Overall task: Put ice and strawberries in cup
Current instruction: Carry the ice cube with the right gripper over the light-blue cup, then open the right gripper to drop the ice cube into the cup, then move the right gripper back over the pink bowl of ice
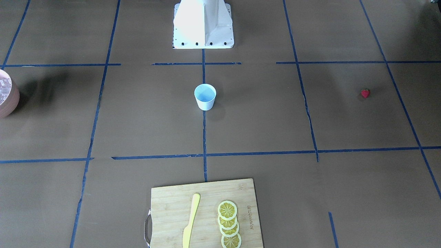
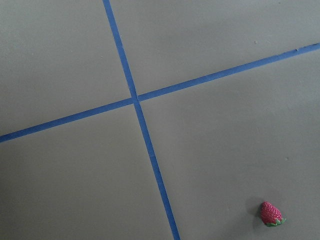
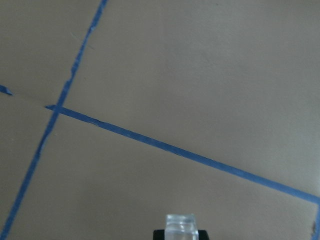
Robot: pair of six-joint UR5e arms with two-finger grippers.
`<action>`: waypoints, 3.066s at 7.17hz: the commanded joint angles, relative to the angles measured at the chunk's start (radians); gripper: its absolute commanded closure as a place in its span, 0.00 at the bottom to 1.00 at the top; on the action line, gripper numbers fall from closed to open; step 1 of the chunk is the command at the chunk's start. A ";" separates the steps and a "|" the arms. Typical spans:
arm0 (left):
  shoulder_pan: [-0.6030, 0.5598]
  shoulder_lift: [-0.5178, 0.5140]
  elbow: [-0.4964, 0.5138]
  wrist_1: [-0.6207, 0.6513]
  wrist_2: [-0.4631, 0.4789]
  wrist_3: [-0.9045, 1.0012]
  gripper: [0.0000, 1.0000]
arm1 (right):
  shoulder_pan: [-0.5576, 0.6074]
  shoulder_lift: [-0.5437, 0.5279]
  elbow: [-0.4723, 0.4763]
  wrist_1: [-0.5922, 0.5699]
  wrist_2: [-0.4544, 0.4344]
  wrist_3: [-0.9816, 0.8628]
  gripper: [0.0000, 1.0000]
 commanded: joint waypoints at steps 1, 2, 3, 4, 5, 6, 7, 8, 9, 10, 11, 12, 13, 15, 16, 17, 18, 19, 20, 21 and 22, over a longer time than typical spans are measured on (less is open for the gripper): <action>0.000 0.000 0.000 0.000 0.000 0.000 0.00 | -0.088 0.129 0.011 -0.057 0.003 0.042 1.00; 0.001 0.000 0.000 -0.002 0.000 0.000 0.00 | -0.143 0.198 0.038 -0.156 -0.003 0.080 1.00; 0.000 0.000 0.000 -0.002 0.000 -0.002 0.00 | -0.186 0.272 0.052 -0.230 -0.010 0.132 1.00; 0.000 -0.002 0.000 -0.002 -0.002 0.000 0.00 | -0.242 0.326 0.052 -0.257 -0.045 0.218 1.00; 0.001 -0.002 -0.003 -0.002 0.000 -0.002 0.00 | -0.301 0.375 0.052 -0.280 -0.091 0.300 1.00; 0.000 -0.002 -0.003 -0.002 0.000 0.000 0.00 | -0.369 0.442 0.052 -0.326 -0.162 0.392 1.00; 0.001 -0.002 -0.003 -0.003 -0.002 0.000 0.00 | -0.444 0.486 0.049 -0.344 -0.222 0.465 1.00; 0.000 -0.003 -0.003 -0.003 -0.002 0.000 0.00 | -0.519 0.516 0.044 -0.346 -0.275 0.552 1.00; 0.000 -0.003 -0.003 -0.018 0.000 -0.002 0.00 | -0.594 0.559 0.037 -0.360 -0.341 0.642 1.00; 0.000 -0.003 -0.003 -0.031 0.000 -0.002 0.00 | -0.653 0.631 0.018 -0.427 -0.413 0.703 1.00; 0.000 -0.002 -0.003 -0.031 0.000 -0.002 0.00 | -0.693 0.717 -0.033 -0.482 -0.443 0.747 1.00; 0.000 -0.003 -0.003 -0.031 0.000 -0.002 0.00 | -0.745 0.775 -0.099 -0.484 -0.492 0.805 1.00; 0.000 -0.003 -0.002 -0.031 0.000 -0.002 0.00 | -0.777 0.814 -0.142 -0.482 -0.523 0.832 1.00; 0.000 -0.002 -0.002 -0.031 0.000 -0.002 0.00 | -0.808 0.825 -0.161 -0.482 -0.543 0.832 0.99; 0.001 0.000 -0.002 -0.031 0.000 -0.002 0.00 | -0.810 0.822 -0.161 -0.482 -0.543 0.832 0.91; 0.002 0.000 -0.002 -0.031 0.000 -0.002 0.00 | -0.811 0.820 -0.158 -0.484 -0.543 0.834 0.36; 0.002 0.000 -0.002 -0.031 0.000 -0.002 0.00 | -0.811 0.814 -0.161 -0.486 -0.541 0.832 0.03; 0.002 0.000 -0.002 -0.031 0.000 -0.002 0.00 | -0.811 0.814 -0.158 -0.486 -0.540 0.832 0.02; 0.002 0.000 -0.002 -0.031 0.000 -0.002 0.00 | -0.810 0.814 -0.157 -0.486 -0.540 0.831 0.02; 0.000 -0.002 -0.002 -0.031 0.000 0.000 0.00 | -0.810 0.817 -0.155 -0.486 -0.540 0.832 0.02; 0.001 -0.003 0.000 -0.032 0.002 0.000 0.00 | -0.810 0.823 -0.155 -0.484 -0.538 0.834 0.02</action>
